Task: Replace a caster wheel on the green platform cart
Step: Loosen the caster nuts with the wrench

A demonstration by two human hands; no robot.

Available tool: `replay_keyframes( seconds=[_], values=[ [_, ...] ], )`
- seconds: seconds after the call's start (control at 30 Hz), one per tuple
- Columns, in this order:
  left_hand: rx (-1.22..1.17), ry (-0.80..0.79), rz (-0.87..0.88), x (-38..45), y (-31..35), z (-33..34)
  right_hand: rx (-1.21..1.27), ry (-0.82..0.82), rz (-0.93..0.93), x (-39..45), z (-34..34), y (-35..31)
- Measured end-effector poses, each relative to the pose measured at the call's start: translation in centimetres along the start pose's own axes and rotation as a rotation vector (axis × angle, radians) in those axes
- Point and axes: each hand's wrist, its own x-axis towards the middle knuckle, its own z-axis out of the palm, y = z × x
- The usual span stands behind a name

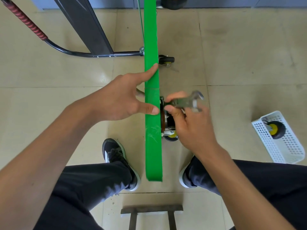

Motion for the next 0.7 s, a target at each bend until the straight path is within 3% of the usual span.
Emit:
replay_keyframes(
  seconds=[0.13,0.27,0.43,0.7],
  values=[
    [-0.004,-0.004,-0.006,0.0,0.0,0.0,0.125,0.029,0.072,-1.7,0.0,0.4],
    [-0.011,-0.006,-0.009,-0.1,0.1,0.0,0.066,0.039,0.059,-0.8,-0.6,0.2],
    [-0.010,-0.012,-0.006,-0.1,0.1,0.1,0.269,0.094,0.284,2.2,-2.4,0.1],
    [-0.001,-0.021,-0.014,0.0,0.2,0.1,0.398,-0.199,0.529,7.5,-4.2,0.7]
  ],
)
